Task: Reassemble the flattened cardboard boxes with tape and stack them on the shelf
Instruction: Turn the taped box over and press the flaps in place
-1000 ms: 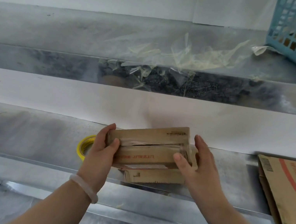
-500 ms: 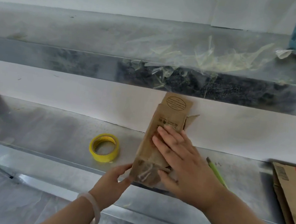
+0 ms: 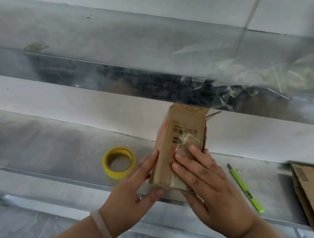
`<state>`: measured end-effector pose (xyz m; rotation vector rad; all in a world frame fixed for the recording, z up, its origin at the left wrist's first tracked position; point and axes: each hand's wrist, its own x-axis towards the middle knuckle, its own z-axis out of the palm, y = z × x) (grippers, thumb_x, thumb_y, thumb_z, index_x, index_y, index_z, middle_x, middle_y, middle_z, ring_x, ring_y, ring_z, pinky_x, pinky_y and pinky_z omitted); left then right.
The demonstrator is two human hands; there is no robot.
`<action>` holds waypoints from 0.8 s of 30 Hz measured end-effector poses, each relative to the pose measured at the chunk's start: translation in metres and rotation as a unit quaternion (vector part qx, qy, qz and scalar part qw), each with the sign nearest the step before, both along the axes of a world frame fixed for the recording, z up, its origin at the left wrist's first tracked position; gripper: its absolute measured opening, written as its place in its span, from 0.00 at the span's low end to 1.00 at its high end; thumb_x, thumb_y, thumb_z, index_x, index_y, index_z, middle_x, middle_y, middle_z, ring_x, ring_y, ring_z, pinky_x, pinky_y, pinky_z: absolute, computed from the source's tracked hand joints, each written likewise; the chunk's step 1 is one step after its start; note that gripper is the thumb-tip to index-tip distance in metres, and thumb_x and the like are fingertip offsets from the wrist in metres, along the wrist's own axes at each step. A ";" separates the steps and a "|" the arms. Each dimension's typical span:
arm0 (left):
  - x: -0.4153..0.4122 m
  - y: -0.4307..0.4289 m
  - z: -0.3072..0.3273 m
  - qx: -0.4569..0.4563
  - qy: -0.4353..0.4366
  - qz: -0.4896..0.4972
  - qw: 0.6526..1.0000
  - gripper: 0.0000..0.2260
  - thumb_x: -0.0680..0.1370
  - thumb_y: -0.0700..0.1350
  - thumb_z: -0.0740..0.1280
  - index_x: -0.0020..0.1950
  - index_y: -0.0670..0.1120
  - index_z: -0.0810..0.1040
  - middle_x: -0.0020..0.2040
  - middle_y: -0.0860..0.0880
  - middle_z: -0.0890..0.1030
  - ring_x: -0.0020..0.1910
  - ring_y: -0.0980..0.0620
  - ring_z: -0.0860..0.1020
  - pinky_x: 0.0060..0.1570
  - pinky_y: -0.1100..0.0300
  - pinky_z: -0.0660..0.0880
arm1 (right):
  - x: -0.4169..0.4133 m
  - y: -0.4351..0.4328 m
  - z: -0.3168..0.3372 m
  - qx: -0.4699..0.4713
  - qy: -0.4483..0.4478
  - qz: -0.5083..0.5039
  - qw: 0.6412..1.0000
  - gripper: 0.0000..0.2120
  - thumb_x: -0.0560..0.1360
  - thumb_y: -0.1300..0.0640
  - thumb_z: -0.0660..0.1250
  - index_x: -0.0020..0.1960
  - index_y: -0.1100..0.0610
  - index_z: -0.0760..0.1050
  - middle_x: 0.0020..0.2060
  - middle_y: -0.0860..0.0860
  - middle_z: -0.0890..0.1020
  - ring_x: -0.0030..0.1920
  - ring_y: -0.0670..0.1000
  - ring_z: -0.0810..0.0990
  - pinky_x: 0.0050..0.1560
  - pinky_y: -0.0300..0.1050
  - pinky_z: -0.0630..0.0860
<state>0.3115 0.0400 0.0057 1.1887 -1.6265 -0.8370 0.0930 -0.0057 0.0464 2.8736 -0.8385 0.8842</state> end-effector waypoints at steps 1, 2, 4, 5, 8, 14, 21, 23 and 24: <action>0.003 0.000 -0.004 0.020 0.004 -0.007 1.000 0.30 0.76 0.52 0.68 0.76 0.54 0.60 0.68 0.56 0.72 0.66 0.53 0.73 0.62 0.58 0.74 | 0.000 0.000 -0.005 0.024 0.003 -0.013 1.000 0.25 0.78 0.55 0.65 0.74 0.57 0.67 0.75 0.51 0.67 0.77 0.54 0.60 0.75 0.56 0.60; 0.007 -0.001 -0.009 0.052 0.007 -0.023 0.998 0.30 0.76 0.53 0.67 0.76 0.59 0.60 0.67 0.56 0.73 0.66 0.53 0.74 0.61 0.55 0.75 | 0.000 0.000 -0.009 0.054 0.007 -0.028 0.998 0.25 0.79 0.54 0.64 0.74 0.56 0.66 0.75 0.50 0.66 0.77 0.53 0.59 0.74 0.55 0.61; 0.014 -0.004 -0.020 0.092 -0.016 -0.058 0.994 0.30 0.76 0.55 0.67 0.75 0.63 0.58 0.66 0.56 0.73 0.65 0.54 0.73 0.59 0.52 0.77 | 0.002 0.001 -0.013 0.105 0.011 -0.052 0.993 0.25 0.80 0.51 0.61 0.75 0.54 0.65 0.75 0.47 0.65 0.77 0.50 0.58 0.74 0.53 0.62; 0.018 -0.007 -0.024 0.094 -0.035 -0.073 0.992 0.31 0.76 0.54 0.67 0.76 0.62 0.57 0.67 0.55 0.73 0.66 0.54 0.73 0.59 0.53 0.76 | 0.004 0.002 -0.011 0.118 0.016 -0.061 0.991 0.25 0.79 0.50 0.61 0.75 0.53 0.65 0.76 0.46 0.65 0.78 0.49 0.57 0.74 0.53 0.61; 0.032 -0.017 -0.028 0.114 -0.054 -0.080 0.989 0.31 0.74 0.56 0.67 0.75 0.61 0.59 0.66 0.58 0.74 0.66 0.59 0.72 0.60 0.54 0.75 | 0.015 -0.004 -0.002 0.096 0.083 -0.107 0.986 0.26 0.79 0.46 0.59 0.77 0.46 0.62 0.76 0.43 0.63 0.78 0.47 0.55 0.76 0.53 0.58; 0.079 -0.029 -0.042 0.074 -0.166 0.049 0.982 0.22 0.73 0.52 0.67 0.68 0.54 0.74 0.63 0.54 0.77 0.63 0.57 0.73 0.62 0.64 0.67 | 0.032 -0.007 0.001 0.058 0.148 -0.209 0.965 0.29 0.79 0.48 0.62 0.77 0.45 0.57 0.75 0.46 0.66 0.76 0.51 0.62 0.75 0.61 0.59; 0.124 -0.038 -0.082 -0.016 -0.430 0.085 0.899 0.16 0.66 0.54 0.72 0.52 0.53 0.83 0.47 0.53 0.84 0.52 0.45 0.81 0.50 0.47 0.78 | 0.042 0.019 -0.007 0.031 0.103 -0.239 0.965 0.31 0.79 0.38 0.56 0.78 0.49 0.57 0.77 0.49 0.62 0.78 0.51 0.57 0.74 0.66 0.57; 0.125 -0.044 -0.084 -0.022 -0.452 0.073 0.889 0.16 0.61 0.47 0.79 0.47 0.54 0.84 0.44 0.54 0.84 0.49 0.45 0.81 0.50 0.47 0.77 | 0.049 0.026 -0.010 0.023 0.076 -0.250 0.965 0.32 0.79 0.39 0.57 0.78 0.51 0.58 0.77 0.51 0.61 0.78 0.52 0.57 0.74 0.65 0.58; 0.124 -0.046 -0.083 -0.025 -0.452 0.066 0.889 0.16 0.61 0.45 0.79 0.46 0.54 0.83 0.43 0.55 0.83 0.47 0.45 0.81 0.51 0.47 0.77 | 0.053 0.030 -0.011 0.022 0.046 -0.255 0.966 0.32 0.79 0.40 0.59 0.77 0.53 0.59 0.77 0.52 0.62 0.78 0.53 0.57 0.74 0.63 0.57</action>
